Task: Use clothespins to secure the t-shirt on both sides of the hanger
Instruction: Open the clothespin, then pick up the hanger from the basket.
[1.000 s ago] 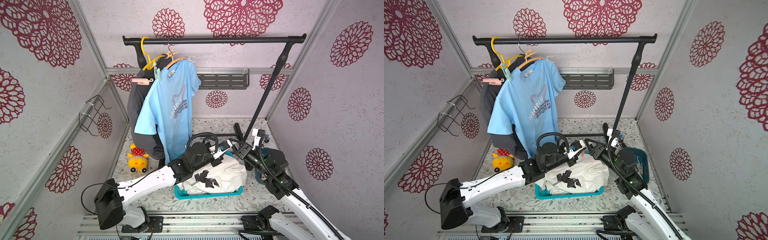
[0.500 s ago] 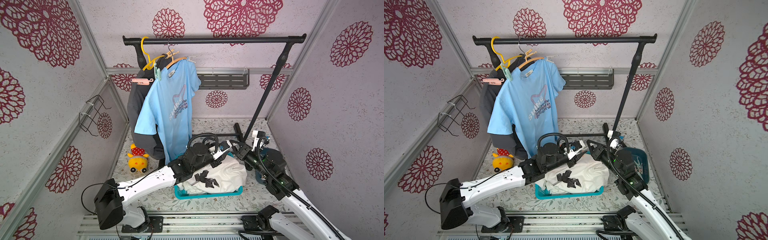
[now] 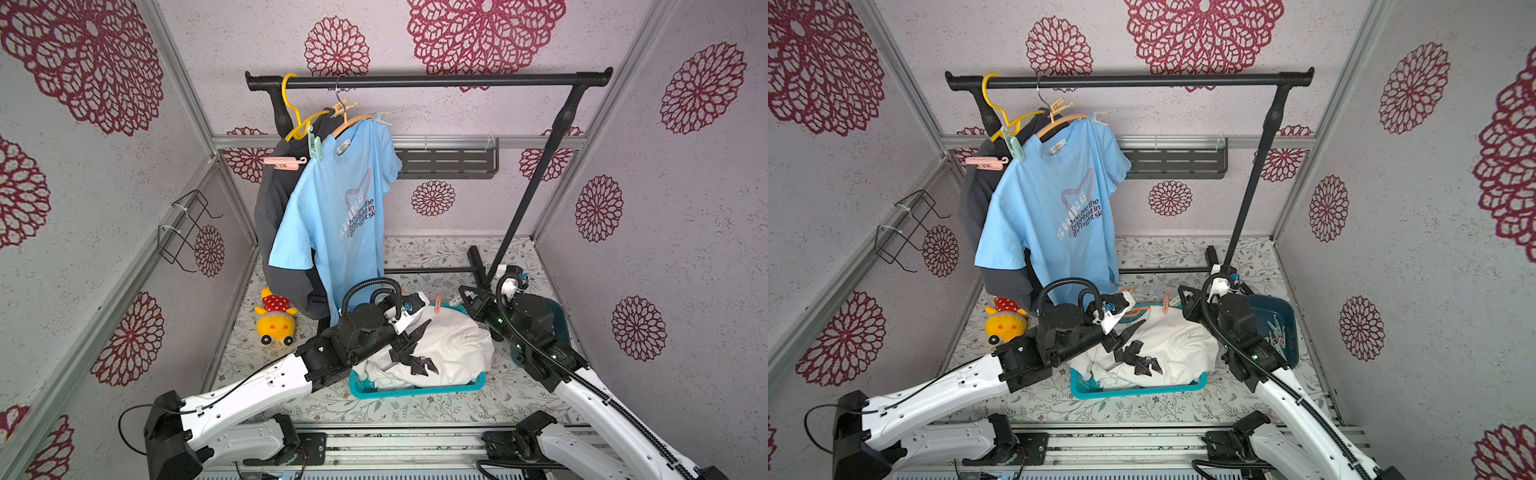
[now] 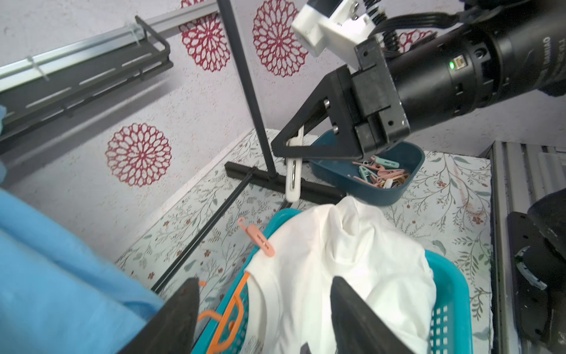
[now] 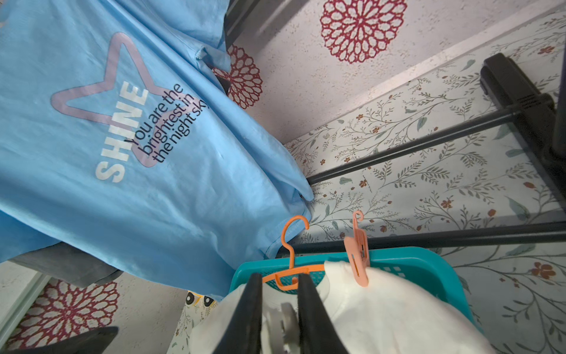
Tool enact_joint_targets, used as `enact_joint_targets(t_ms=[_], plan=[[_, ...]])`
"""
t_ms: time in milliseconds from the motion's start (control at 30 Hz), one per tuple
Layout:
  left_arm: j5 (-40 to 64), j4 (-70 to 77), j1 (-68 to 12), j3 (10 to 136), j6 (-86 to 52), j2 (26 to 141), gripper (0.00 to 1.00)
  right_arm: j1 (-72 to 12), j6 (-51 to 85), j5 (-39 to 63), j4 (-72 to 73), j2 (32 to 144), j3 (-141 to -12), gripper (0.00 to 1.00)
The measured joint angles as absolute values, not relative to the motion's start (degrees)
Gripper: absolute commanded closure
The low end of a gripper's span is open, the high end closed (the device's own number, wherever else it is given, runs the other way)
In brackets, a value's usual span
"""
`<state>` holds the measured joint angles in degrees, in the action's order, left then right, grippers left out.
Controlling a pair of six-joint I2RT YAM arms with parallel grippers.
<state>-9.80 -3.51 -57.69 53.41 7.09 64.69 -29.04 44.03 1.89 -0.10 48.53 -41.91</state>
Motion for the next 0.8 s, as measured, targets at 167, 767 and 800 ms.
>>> enact_joint_targets(t_ms=[167, 767, 800], plan=[[-11.1, -14.5, -53.3, 52.5, 0.1, 59.1, 0.29, -29.0, 42.7, 0.8, -0.1, 49.9, -41.9, 1.00], [-5.8, -43.9, -31.0, 51.8, -16.1, 58.2, 0.23, -29.0, 35.9, -0.6, 3.4, 52.9, -41.9, 1.00], [-5.4, -44.1, -30.7, 51.8, -16.1, 59.2, 0.23, -29.0, 35.4, -0.3, 3.6, 52.9, -41.9, 1.00]])
